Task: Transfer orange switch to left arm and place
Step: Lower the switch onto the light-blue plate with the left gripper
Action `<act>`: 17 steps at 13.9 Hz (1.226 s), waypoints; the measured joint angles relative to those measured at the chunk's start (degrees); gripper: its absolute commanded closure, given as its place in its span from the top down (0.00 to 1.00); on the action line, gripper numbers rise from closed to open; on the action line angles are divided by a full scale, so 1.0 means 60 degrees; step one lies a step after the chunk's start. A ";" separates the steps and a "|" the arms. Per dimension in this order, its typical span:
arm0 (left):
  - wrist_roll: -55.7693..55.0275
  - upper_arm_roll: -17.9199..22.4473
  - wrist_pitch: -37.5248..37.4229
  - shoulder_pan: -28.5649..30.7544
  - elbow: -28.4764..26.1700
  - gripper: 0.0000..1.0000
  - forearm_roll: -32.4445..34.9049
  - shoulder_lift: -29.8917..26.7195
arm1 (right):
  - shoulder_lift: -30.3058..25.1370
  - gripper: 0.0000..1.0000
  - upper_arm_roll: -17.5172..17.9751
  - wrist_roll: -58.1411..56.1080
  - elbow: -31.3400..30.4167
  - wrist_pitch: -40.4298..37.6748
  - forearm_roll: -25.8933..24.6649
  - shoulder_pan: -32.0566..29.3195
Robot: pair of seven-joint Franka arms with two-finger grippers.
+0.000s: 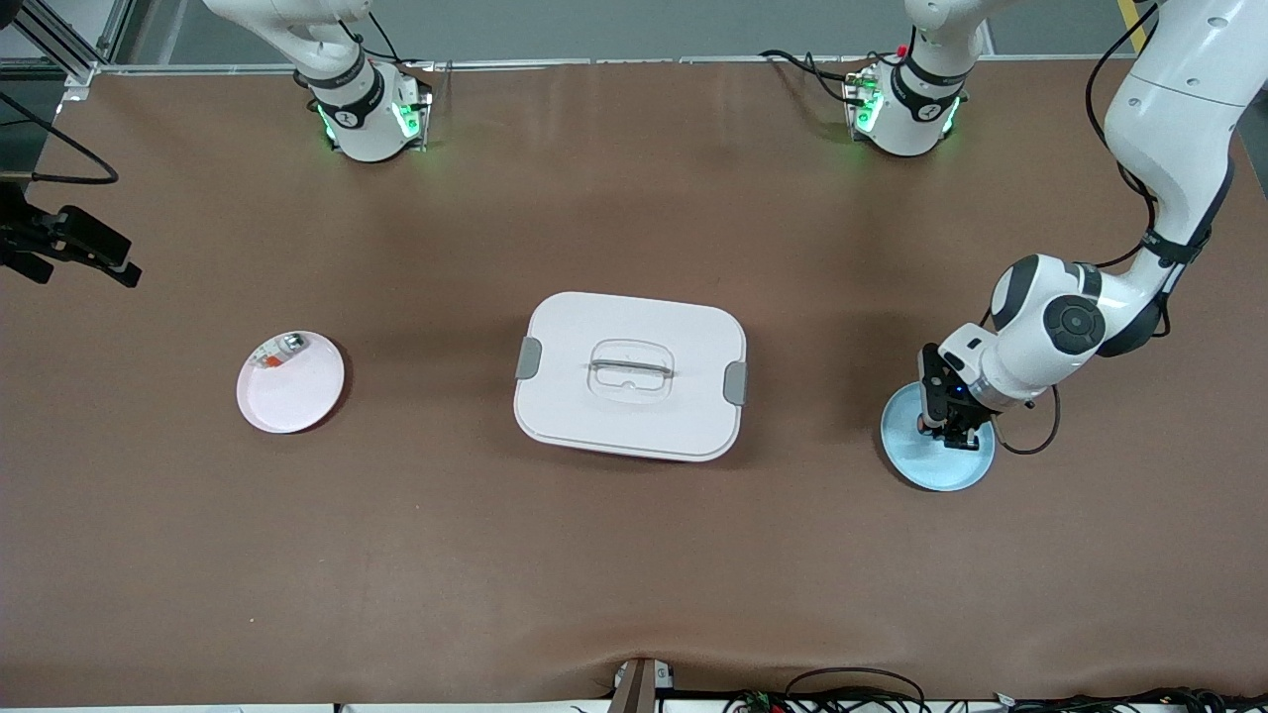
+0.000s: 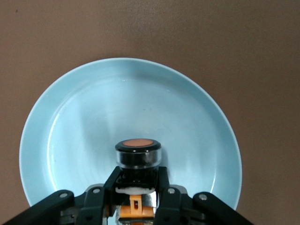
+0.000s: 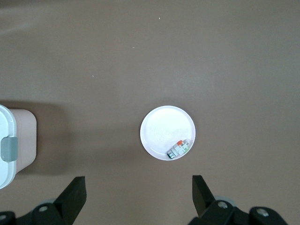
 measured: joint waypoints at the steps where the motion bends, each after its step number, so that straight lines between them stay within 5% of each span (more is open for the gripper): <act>1: -0.0006 0.0001 0.0000 0.0003 0.0050 0.15 0.0000 0.0044 | 0.0012 1.00 -0.0003 0.0000 0.0000 0.0000 0.0000 -0.0001; 2: -0.0014 0.0001 0.0000 0.0003 0.0095 0.42 0.0000 0.0082 | 0.0022 1.00 -0.0005 0.0000 0.0000 0.0000 -0.0001 -0.0003; 3: -0.0016 0.0001 0.0001 0.0004 0.0132 0.99 0.0000 0.0107 | 0.0026 1.00 -0.0007 0.0000 0.0000 0.0000 -0.0002 -0.0006; 11: -0.1549 -0.0178 -0.0195 0.0220 0.0512 1.00 -0.0114 0.0057 | 0.0026 1.00 -0.0008 -0.0001 0.0015 0.0000 -0.0004 -0.0011; 17: -0.3523 -0.0929 -0.2978 0.0218 0.1841 1.00 -0.1430 -0.0512 | 0.0042 1.00 -0.0017 -0.0001 0.0016 0.0000 -0.0005 -0.0018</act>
